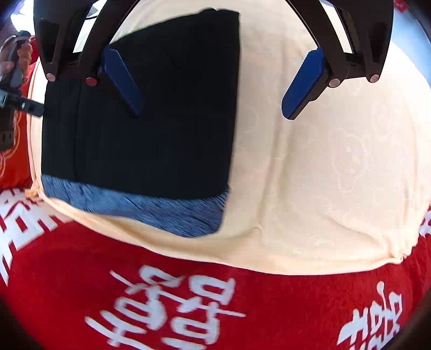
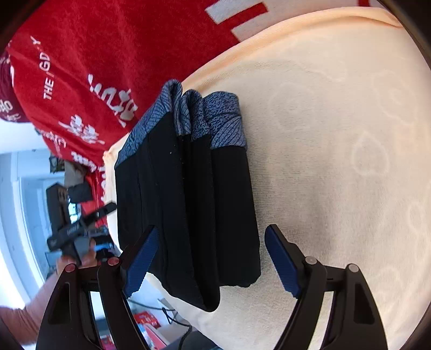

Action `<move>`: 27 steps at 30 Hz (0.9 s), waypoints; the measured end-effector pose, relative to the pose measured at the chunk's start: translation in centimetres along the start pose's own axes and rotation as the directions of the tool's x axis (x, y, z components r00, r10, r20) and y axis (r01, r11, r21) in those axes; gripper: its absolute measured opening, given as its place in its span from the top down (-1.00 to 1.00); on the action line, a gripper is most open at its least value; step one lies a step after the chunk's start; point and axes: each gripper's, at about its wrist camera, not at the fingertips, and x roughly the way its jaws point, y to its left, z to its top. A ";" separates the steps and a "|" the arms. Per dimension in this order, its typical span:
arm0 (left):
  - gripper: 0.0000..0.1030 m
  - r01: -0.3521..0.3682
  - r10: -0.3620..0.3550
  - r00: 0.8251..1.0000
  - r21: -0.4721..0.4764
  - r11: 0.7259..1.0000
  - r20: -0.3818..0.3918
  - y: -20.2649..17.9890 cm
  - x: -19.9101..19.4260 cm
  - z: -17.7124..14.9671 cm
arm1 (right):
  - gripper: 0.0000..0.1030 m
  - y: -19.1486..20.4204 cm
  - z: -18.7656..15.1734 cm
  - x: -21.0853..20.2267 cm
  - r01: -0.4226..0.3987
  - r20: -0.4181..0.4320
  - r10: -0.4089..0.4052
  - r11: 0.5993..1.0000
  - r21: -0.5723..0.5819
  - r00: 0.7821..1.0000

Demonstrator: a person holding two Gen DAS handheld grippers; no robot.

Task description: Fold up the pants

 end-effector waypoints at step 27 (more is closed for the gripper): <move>-0.20 0.420 -0.420 0.907 -0.106 0.901 0.020 1.9 1.5 -2.4 | 0.14 2.0 -0.4 0.9 -0.160 0.019 0.159 0.984 0.075 0.987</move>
